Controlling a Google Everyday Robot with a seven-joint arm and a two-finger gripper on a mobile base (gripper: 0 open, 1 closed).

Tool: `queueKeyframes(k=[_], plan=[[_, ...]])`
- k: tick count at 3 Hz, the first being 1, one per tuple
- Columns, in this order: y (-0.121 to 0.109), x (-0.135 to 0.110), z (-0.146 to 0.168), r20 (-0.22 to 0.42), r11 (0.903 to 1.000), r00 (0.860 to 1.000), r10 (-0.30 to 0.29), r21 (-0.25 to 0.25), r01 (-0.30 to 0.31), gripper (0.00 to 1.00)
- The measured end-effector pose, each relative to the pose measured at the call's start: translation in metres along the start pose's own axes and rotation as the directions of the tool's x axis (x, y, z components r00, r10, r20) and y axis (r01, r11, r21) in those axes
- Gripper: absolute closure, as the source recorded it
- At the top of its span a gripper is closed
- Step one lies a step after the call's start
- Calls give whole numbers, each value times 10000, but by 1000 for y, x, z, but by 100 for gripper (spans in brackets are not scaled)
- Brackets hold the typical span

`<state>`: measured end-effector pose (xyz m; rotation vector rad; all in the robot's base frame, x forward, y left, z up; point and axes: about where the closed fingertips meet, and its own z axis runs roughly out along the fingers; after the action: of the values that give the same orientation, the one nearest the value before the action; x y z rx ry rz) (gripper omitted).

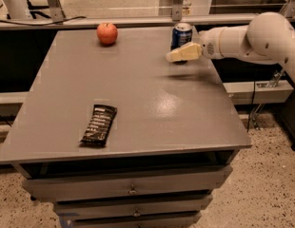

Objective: Move pepsi can near rxbar chocolate

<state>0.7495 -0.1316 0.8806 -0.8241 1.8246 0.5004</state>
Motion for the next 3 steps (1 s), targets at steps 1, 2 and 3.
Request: queueKeyframes(k=[1,2,3], plan=[[-9,0,24,201,9998,9997,-105,-146,108,15],[-17,5,35,275,9996,9995,-179,-201,185,40],[-22,6,35,342,9995,9991,-245,-167,251,64]])
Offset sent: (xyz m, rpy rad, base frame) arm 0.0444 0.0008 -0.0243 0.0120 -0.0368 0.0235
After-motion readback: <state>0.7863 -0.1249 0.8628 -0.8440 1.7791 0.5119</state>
